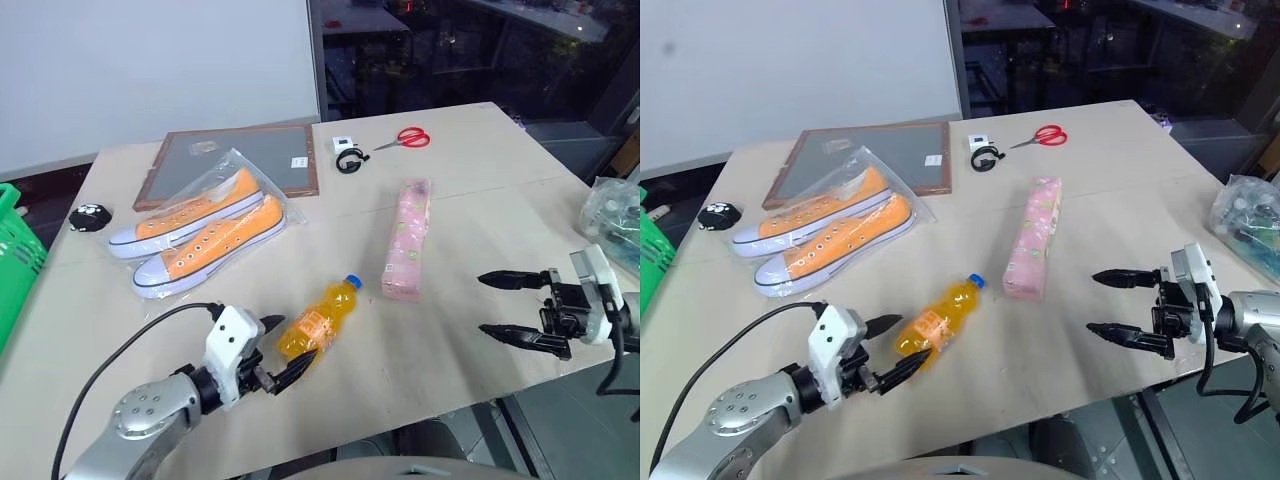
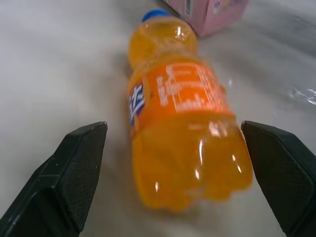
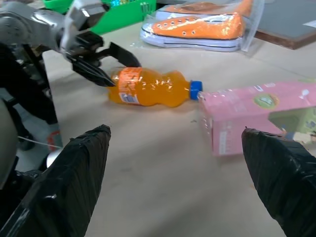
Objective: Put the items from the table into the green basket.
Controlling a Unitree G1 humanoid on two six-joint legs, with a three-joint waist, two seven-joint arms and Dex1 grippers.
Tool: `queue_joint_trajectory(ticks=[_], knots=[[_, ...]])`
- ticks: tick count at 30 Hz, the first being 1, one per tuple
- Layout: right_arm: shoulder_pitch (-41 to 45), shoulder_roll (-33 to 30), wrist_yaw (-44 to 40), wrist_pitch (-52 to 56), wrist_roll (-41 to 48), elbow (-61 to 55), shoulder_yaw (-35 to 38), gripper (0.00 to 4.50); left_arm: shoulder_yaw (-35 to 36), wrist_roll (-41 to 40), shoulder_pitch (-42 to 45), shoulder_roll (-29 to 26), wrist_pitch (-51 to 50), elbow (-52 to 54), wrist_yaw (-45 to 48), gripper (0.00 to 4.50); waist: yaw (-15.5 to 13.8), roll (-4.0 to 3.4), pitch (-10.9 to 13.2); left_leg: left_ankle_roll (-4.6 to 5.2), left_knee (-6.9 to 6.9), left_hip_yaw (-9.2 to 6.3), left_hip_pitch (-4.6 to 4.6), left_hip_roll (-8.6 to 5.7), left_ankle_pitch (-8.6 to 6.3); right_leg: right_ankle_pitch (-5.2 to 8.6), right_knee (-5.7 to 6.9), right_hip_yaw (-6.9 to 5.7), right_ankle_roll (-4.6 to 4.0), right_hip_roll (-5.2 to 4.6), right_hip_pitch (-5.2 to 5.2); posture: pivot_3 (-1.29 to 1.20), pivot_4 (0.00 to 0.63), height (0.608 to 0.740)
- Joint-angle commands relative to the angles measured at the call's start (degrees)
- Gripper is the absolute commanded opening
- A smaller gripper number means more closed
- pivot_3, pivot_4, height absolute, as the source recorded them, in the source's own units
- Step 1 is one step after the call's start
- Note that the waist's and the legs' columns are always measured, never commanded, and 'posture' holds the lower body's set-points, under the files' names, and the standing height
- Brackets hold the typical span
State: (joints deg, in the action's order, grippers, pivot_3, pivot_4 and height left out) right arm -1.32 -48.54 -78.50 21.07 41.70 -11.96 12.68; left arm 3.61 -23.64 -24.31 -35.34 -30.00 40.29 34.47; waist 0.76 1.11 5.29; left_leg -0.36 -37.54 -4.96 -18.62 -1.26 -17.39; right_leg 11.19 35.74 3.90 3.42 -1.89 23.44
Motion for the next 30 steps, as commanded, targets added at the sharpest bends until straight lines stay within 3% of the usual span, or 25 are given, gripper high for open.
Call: queue_joint_trajectory(ticks=[1,10,15,24,27,30], knots=[[0.41,-1.34,-1.52,0.92,2.78,-2.48,2.94,4.50,-2.87,3.00,2.21,1.14,0.01,-0.95,-2.57,4.45,0.01,-0.01,0.00,0.00,0.00,0.00,0.00,0.00,0.00,0.00,0.00,0.00,0.00,0.00,0.00,0.01,0.046,0.740],[1.50,-1.99,-3.46,1.33,3.33,-2.80,2.80,4.50,-7.28,7.30,4.68,3.46,-0.71,-4.37,-5.61,4.45,0.14,0.00,-0.03,0.00,-0.01,-0.01,0.00,0.00,0.00,0.00,0.01,0.00,0.00,0.02,0.00,0.00,0.041,0.740],[2.38,-2.19,-4.62,1.72,3.54,-1.74,2.65,4.50,-6.60,6.77,4.10,4.64,0.62,-5.07,-5.11,3.05,0.07,0.01,-0.04,0.00,-0.01,-0.01,0.00,0.00,0.00,0.00,0.01,0.00,0.00,0.01,0.00,0.00,0.041,0.740],[2.58,-1.52,-5.14,1.35,3.53,-1.12,2.44,4.50,-3.85,7.43,3.82,6.35,5.49,-6.71,-5.93,3.05,0.05,-0.02,-0.06,0.00,-0.01,-0.01,0.01,0.00,0.00,-0.01,0.01,0.00,0.00,0.01,0.00,0.01,0.037,0.740],[2.83,-1.35,-5.08,1.32,3.65,-0.90,2.51,4.50,2.94,5.09,8.36,10.20,10.28,-7.68,-9.38,3.05,0.01,-0.01,-0.05,0.00,-0.01,-0.01,0.01,0.00,0.00,-0.01,0.03,0.00,0.00,0.02,0.00,0.01,0.037,0.740],[4.91,-0.33,-3.66,2.49,5.15,-1.18,2.31,4.50,9.25,7.33,13.27,9.40,11.68,-10.82,-12.53,3.05,-0.10,0.07,-0.02,0.00,-0.14,-0.10,-0.03,0.00,0.01,-0.02,0.08,-0.06,0.00,0.03,0.00,0.02,0.040,0.740]])
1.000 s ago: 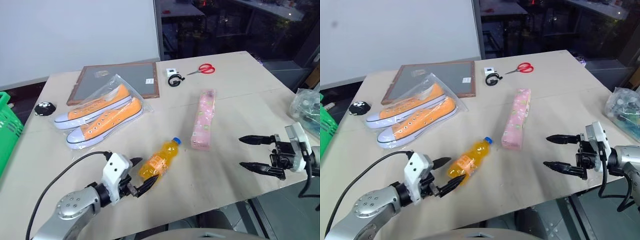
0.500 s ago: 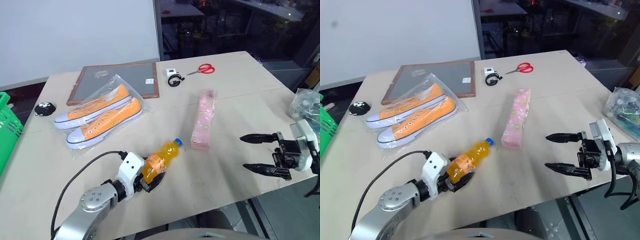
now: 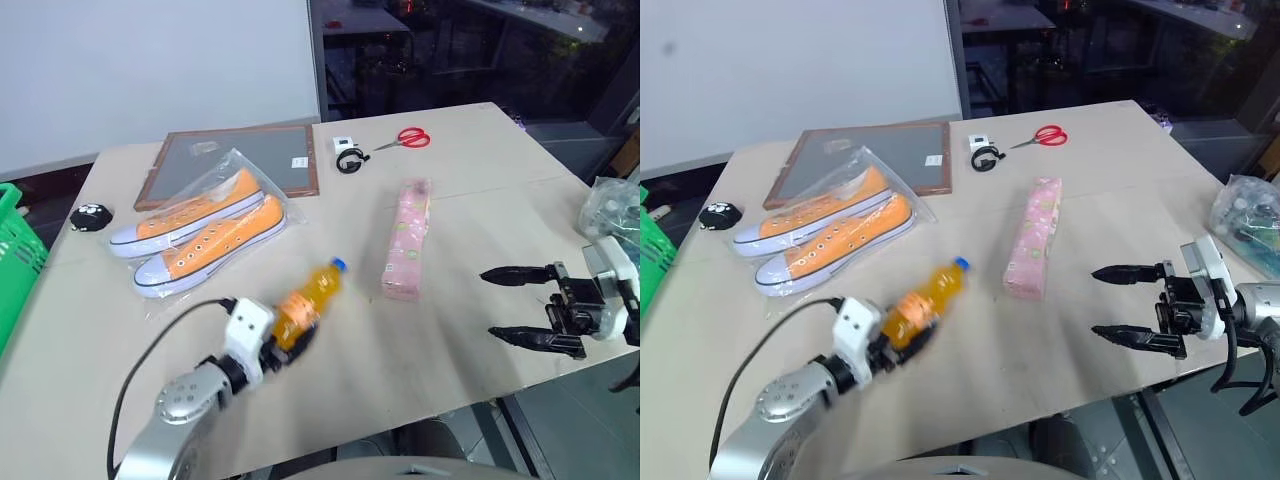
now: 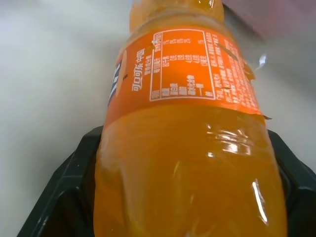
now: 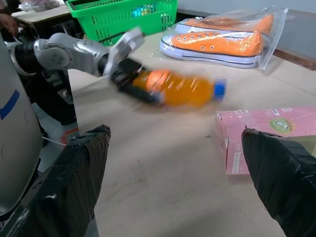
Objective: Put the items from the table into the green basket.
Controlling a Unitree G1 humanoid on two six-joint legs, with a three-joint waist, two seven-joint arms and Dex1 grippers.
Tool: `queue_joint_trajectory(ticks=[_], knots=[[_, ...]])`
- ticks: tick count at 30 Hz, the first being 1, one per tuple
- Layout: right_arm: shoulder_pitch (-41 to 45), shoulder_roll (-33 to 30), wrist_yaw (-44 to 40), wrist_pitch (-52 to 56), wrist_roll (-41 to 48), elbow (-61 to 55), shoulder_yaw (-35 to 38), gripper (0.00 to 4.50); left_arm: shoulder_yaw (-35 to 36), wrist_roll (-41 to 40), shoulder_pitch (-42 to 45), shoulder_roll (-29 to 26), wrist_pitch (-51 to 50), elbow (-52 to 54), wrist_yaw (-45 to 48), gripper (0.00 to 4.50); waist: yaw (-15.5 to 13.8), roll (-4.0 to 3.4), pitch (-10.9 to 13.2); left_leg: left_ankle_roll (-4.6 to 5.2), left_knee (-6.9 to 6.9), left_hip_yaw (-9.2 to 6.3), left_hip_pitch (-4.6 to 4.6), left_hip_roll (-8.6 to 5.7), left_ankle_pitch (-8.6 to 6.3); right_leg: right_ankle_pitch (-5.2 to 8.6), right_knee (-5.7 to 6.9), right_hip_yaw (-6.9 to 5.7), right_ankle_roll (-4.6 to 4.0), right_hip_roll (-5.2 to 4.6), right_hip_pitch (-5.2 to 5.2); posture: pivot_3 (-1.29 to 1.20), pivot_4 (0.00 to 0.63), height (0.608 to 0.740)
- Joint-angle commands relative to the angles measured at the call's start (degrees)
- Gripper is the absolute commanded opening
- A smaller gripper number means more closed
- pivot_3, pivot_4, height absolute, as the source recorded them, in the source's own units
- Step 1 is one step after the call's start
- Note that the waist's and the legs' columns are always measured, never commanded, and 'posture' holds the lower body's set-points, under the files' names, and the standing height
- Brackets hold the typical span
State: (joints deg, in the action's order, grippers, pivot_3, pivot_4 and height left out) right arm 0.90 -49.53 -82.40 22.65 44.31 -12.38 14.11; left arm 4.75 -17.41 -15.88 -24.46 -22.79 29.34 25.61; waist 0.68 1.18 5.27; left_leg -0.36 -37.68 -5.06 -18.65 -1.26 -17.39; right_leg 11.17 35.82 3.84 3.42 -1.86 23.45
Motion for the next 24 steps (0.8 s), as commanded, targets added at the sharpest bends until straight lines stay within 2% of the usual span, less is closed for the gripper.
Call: queue_joint_trajectory(ticks=[1,5,10,14,19,24], knots=[[3.63,1.08,0.78,1.35,2.92,-1.06,0.60,4.50,9.74,2.36,6.19,-2.06,4.88,-1.36,-4.68,3.05,0.05,-0.01,-0.02,0.00,-0.06,-0.05,0.01,0.01,0.00,-0.01,0.02,-0.04,-0.01,0.02,0.00,0.02,0.040,0.740],[9.58,4.41,4.27,2.06,2.49,-2.35,-2.64,4.50,18.43,4.71,13.46,-7.41,5.56,-8.05,-7.60,3.05,0.28,-0.01,-0.05,0.00,-0.07,0.00,0.02,0.01,0.00,-0.07,0.01,-0.01,0.04,0.01,-0.01,0.04,0.032,0.740],[19.87,9.06,13.41,5.68,-0.59,-2.93,-8.44,4.50,28.16,6.27,21.51,-17.01,5.07,-14.96,-9.35,3.05,-0.13,0.16,-0.11,-0.01,-0.12,-0.12,-0.03,0.01,0.01,-0.20,0.02,-0.10,0.16,0.01,0.29,0.08,0.014,0.740],[25.99,12.85,21.14,8.31,-1.48,-3.05,-9.97,4.50,36.00,11.77,25.08,-26.18,4.69,-23.16,-13.65,3.05,-0.56,0.31,-0.21,-0.03,-0.11,-0.28,-0.12,-0.01,-0.01,-0.33,-0.06,-0.27,-0.05,-0.06,0.32,0.10,0.004,0.740],[30.25,16.02,26.98,11.49,0.37,-4.93,-9.98,4.50,43.27,18.53,21.97,-36.09,6.75,-37.08,-15.51,3.05,-0.93,0.39,-0.28,-0.07,0.26,-0.26,-0.17,-0.04,-0.01,-0.34,-0.10,-0.29,-0.06,-0.15,0.57,0.12,0.000,0.740],[32.30,17.32,26.81,13.23,3.85,-5.21,-9.02,4.50,47.49,19.04,15.45,-38.76,10.84,-48.07,-12.26,3.05,-1.80,0.42,-0.34,-0.09,0.47,-0.28,-0.22,-0.01,-0.02,-0.34,-0.05,-0.35,-0.06,-0.16,0.75,0.13,0.000,0.740]])
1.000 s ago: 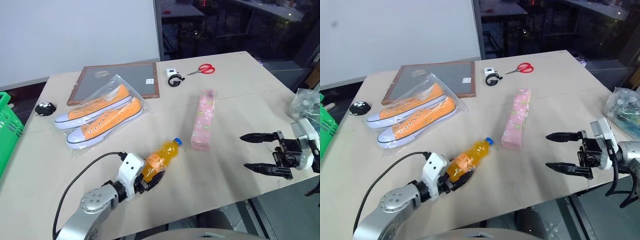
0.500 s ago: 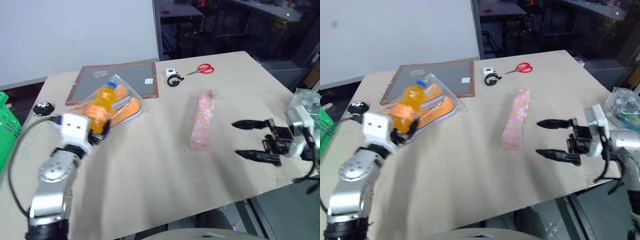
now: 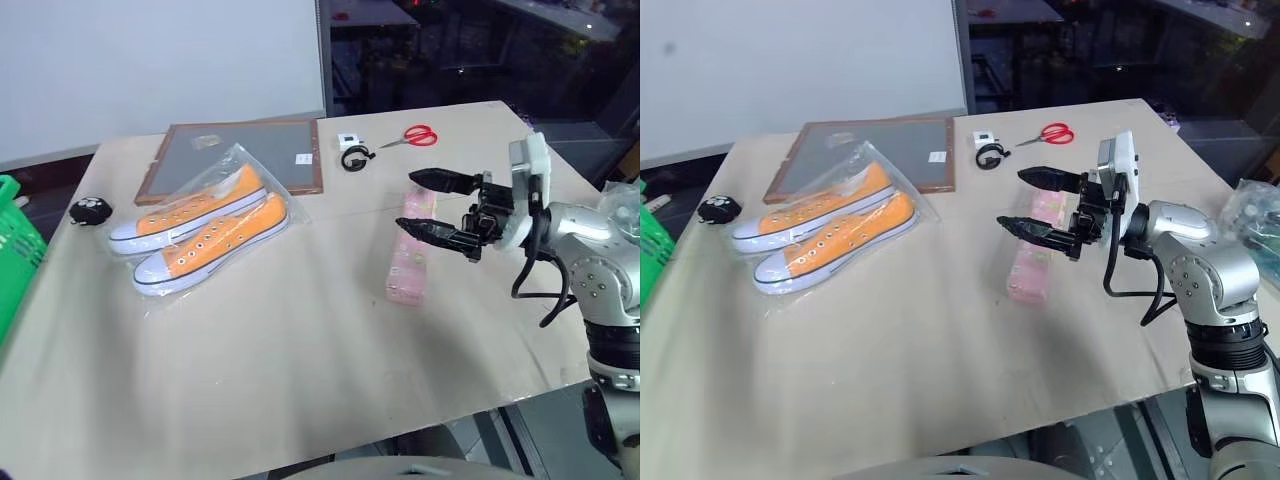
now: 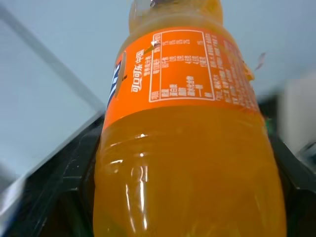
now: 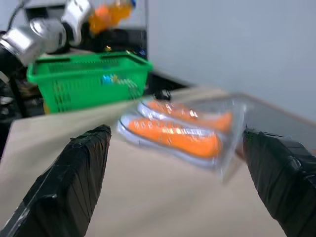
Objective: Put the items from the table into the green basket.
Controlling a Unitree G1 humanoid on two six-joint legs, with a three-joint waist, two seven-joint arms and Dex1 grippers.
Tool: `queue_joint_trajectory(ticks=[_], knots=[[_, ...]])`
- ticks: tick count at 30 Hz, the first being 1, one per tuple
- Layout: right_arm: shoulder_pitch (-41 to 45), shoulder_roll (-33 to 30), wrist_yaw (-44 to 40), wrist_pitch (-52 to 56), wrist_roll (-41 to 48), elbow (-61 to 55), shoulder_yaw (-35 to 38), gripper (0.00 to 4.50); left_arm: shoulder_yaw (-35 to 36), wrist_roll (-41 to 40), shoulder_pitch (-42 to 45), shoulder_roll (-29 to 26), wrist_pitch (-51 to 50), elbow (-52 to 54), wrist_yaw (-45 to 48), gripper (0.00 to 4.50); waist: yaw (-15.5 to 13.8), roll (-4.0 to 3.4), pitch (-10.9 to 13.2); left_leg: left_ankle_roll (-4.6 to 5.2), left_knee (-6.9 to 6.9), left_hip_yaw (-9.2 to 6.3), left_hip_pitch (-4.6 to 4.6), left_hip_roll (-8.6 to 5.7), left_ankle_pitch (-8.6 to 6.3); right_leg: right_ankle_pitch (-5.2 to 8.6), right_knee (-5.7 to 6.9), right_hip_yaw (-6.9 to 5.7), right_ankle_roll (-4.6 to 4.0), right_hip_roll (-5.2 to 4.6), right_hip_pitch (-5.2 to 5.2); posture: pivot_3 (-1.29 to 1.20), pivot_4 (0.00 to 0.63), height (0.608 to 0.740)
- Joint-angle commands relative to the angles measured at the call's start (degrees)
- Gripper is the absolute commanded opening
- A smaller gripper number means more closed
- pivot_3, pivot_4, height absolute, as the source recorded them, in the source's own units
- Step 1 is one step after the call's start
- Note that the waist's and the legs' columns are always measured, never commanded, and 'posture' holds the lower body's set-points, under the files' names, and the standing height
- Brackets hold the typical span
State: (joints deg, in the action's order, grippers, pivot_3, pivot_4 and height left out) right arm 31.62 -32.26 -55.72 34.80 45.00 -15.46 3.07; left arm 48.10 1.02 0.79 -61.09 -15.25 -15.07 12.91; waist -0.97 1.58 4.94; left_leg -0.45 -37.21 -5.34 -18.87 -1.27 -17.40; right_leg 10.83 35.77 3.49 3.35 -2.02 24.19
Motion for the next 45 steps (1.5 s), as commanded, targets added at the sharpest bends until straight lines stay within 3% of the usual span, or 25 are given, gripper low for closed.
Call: queue_joint_trajectory(ticks=[1,6,15,17,18,24,27,30,33,36,39,45], knots=[[1.68,0.09,-0.52,1.27,4.14,-2.34,2.13,4.50,4.92,0.98,-2.31,-2.58,4.32,-5.56,0.07,3.05,-0.35,0.18,-0.12,0.00,0.00,-0.02,-0.02,0.00,0.00,0.00,0.00,-0.03,0.00,-0.01,0.00,0.14,0.000,0.740],[2.96,-0.37,-1.90,4.05,8.79,-3.34,2.20,4.50,4.95,0.66,-4.43,-4.49,9.04,-17.00,-0.48,3.05,-0.99,0.96,-0.61,-0.02,-0.03,-0.30,-0.06,0.05,-0.01,0.00,0.02,-0.35,-0.02,-0.02,-0.06,0.15,0.000,0.740],[4.06,-0.06,-2.22,4.53,9.25,-2.54,1.54,4.50,1.44,-0.74,-2.44,-5.58,13.69,-26.71,-0.46,3.05,-2.01,1.37,-0.90,-0.22,-0.17,-0.60,0.02,0.05,0.09,-0.04,0.05,-0.68,-0.06,-0.04,-0.29,0.15,0.000,0.740],[3.83,-0.05,-2.50,4.23,8.80,-2.49,1.35,4.50,1.17,-1.82,-2.00,-5.35,14.18,-27.39,0.61,4.12,-1.93,1.35,-0.92,-0.25,-0.16,-0.62,0.03,0.06,0.10,-0.04,0.08,-0.70,-0.07,-0.04,-0.28,0.15,0.000,0.740],[3.69,0.00,-2.66,4.03,8.54,-2.43,1.24,4.50,0.96,-2.50,-1.65,-5.15,14.70,-27.53,1.43,4.43,-1.91,1.33,-0.93,-0.25,-0.16,-0.62,0.03,0.06,0.10,-0.05,0.08,-0.70,-0.08,-0.04,-0.28,0.15,0.000,0.740],[3.40,0.04,-2.66,4.07,8.52,-2.25,1.80,4.50,1.23,-3.85,-0.82,-5.23,16.10,-26.69,1.12,4.43,-1.80,1.14,-1.02,-0.26,-0.16,-0.60,0.03,0.06,0.11,-0.05,0.09,-0.70,-0.09,-0.05,-0.27,0.15,0.000,0.740],[2.60,-1.34,-3.46,3.19,6.71,-1.34,2.05,4.50,2.44,-8.44,1.54,-3.14,15.51,-18.96,3.59,4.43,-1.63,1.14,-1.03,-0.26,-0.15,-0.61,0.04,0.06,0.11,-0.05,0.10,-0.70,-0.09,-0.04,-0.27,0.15,0.000,0.740],[1.19,-2.44,-3.44,2.52,5.65,-0.33,2.99,4.50,0.29,-20.73,2.82,3.06,7.03,-2.35,12.38,4.43,-2.48,1.08,-1.19,-0.27,-0.19,-0.65,0.03,0.05,0.11,-0.06,0.09,-0.77,-0.10,-0.12,-0.34,0.15,0.000,0.740],[-1.82,-4.29,-4.11,-0.30,1.95,1.72,3.34,4.50,-8.29,-30.58,-2.49,9.28,-6.46,19.13,16.99,4.43,-2.82,0.78,-1.68,-0.25,-0.22,-0.58,0.03,-0.08,0.11,-0.06,-0.01,-0.71,-0.10,-0.31,-0.47,0.15,0.000,0.740],[-3.98,-5.74,-4.82,-3.09,-1.19,3.91,3.27,4.50,-16.99,-38.12,-1.50,15.12,-17.84,32.17,13.41,4.43,-2.79,0.58,-1.88,-0.22,-0.24,-0.46,0.07,-0.21,0.10,-0.06,-0.01,-0.58,-0.08,-0.39,-0.49,0.13,0.000,0.740],[-5.73,-6.72,-5.30,-5.81,-4.08,5.22,3.29,4.50,-29.04,-39.92,0.16,21.06,-24.39,40.81,11.04,4.43,-2.41,0.50,-1.91,-0.21,-0.30,-0.39,0.15,-0.11,0.11,-0.06,0.10,-0.48,-0.08,-0.19,-0.49,0.09,0.000,0.740],[-10.28,-7.92,-3.04,-6.28,-5.42,2.01,5.48,4.50,-44.20,-38.25,4.38,29.77,-29.63,45.23,7.85,4.43,0.01,0.14,-2.10,-0.22,-0.30,-0.31,0.24,0.08,0.11,-0.06,0.15,-0.37,-0.11,0.08,-0.52,0.02,0.000,0.740]])
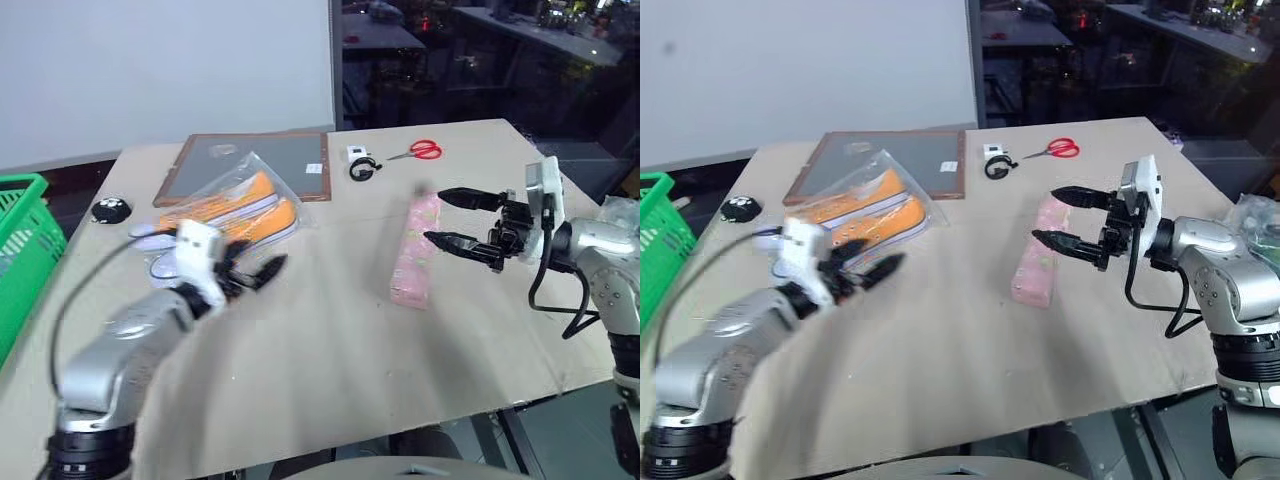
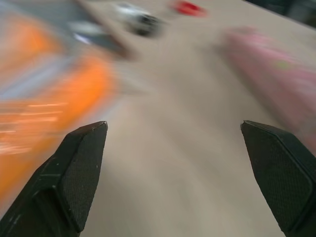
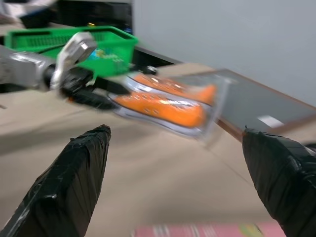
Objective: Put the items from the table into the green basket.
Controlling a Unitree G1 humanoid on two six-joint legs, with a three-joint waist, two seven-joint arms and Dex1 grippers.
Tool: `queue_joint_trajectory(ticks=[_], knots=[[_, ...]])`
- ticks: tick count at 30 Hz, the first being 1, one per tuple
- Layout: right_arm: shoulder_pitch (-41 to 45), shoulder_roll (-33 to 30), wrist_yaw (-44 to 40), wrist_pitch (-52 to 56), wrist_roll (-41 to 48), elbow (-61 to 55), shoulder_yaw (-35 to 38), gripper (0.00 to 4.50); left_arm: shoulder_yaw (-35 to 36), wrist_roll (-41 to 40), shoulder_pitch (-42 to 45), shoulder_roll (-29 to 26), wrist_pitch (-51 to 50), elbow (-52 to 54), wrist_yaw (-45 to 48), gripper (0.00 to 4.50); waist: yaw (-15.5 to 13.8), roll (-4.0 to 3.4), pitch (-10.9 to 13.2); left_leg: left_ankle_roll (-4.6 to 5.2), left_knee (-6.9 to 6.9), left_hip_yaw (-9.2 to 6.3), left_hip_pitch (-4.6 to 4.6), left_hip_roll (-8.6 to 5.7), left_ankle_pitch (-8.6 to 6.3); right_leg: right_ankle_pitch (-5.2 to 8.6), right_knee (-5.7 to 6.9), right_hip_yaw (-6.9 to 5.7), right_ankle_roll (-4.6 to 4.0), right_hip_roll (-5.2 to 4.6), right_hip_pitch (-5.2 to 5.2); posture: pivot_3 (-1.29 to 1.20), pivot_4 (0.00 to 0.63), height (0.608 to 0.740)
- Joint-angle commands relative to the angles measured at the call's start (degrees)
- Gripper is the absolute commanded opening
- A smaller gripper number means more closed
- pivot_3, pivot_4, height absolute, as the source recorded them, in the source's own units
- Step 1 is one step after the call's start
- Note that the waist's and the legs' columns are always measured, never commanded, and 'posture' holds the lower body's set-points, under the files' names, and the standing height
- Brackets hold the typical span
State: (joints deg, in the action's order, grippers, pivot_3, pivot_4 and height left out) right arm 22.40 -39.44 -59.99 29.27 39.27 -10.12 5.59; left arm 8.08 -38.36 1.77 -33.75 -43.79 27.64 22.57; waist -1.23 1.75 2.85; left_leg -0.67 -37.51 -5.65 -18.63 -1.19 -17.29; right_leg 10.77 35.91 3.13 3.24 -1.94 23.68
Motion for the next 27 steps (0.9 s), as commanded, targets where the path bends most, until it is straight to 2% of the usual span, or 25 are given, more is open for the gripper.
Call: queue_joint_trajectory(ticks=[1,4,7,8,11,14,16,21,27], knots=[[-1.73,-0.86,1.72,-0.62,0.36,-3.99,3.28,4.50,-5.51,1.78,4.74,3.45,-1.26,2.17,-2.35,4.43,0.46,-0.04,-0.01,0.00,0.00,0.00,-0.01,-0.01,0.00,0.00,-0.01,0.02,0.00,0.01,0.00,0.01,0.000,0.740],[-5.32,-1.51,3.58,-0.04,-0.42,-6.70,3.82,4.50,-8.71,5.46,9.20,5.50,-0.57,-0.24,-3.50,4.43,0.97,-0.06,-0.02,0.00,-0.21,0.13,-0.01,-0.03,0.00,0.00,-0.01,0.15,0.01,0.04,-0.06,-0.03,0.000,0.740],[-8.41,-0.71,5.36,0.09,-1.01,-10.17,2.39,4.50,-8.74,6.60,10.08,4.31,0.62,-1.14,-0.82,4.43,2.03,-0.10,-0.04,0.01,-0.30,0.15,0.00,-0.04,0.00,0.07,-0.02,0.19,0.12,0.07,-0.16,-0.06,0.000,0.740],[-8.74,-0.48,7.44,-0.24,-3.62,-10.55,0.85,4.50,-8.90,7.97,10.00,3.14,1.43,-1.75,0.16,4.43,2.64,-0.12,-0.05,0.01,-0.31,0.18,0.00,-0.04,0.00,0.11,-0.02,0.24,0.18,0.07,-0.16,-0.06,0.000,0.740],[-8.01,3.88,20.79,2.72,-13.90,-11.02,-5.94,4.50,-7.29,11.16,8.49,-2.41,7.24,-3.93,6.98,4.43,4.04,-0.12,-0.05,0.02,-0.31,0.44,-0.01,0.00,0.00,0.13,-0.01,0.51,0.19,0.15,-0.16,-0.05,0.000,0.740],[-4.19,9.79,32.24,15.23,-17.86,-11.66,-10.97,4.50,-4.00,12.13,6.92,-7.63,11.67,-6.36,13.06,4.43,4.84,-0.25,0.02,0.01,-0.30,0.60,-0.01,0.09,0.00,0.23,0.01,0.69,-0.07,0.27,-0.14,-0.04,0.000,0.740],[-1.43,12.75,35.96,22.00,-18.47,-11.14,-12.57,4.50,-2.35,12.50,5.89,-10.04,14.21,-7.26,16.27,4.43,5.30,-0.26,0.03,0.01,-0.31,0.61,0.00,0.09,0.00,0.22,0.04,0.74,-0.09,0.28,-0.12,-0.04,0.000,0.740],[8.76,29.03,53.55,31.11,-23.10,0.68,-7.42,4.50,9.84,5.58,1.95,-17.99,15.63,-7.39,28.78,4.43,5.07,-0.27,0.04,0.01,-0.32,0.58,0.02,0.25,0.00,0.15,0.02,0.72,-0.17,0.41,0.11,0.01,0.000,0.740],[12.67,35.79,60.79,36.85,-25.61,8.22,-3.75,4.50,17.30,5.93,-2.70,-21.17,14.49,-5.12,30.68,4.43,3.30,-0.39,0.11,0.08,-0.14,0.41,-0.08,0.15,-0.05,-0.08,-0.13,0.57,-0.14,0.30,0.18,0.09,0.000,0.740]])
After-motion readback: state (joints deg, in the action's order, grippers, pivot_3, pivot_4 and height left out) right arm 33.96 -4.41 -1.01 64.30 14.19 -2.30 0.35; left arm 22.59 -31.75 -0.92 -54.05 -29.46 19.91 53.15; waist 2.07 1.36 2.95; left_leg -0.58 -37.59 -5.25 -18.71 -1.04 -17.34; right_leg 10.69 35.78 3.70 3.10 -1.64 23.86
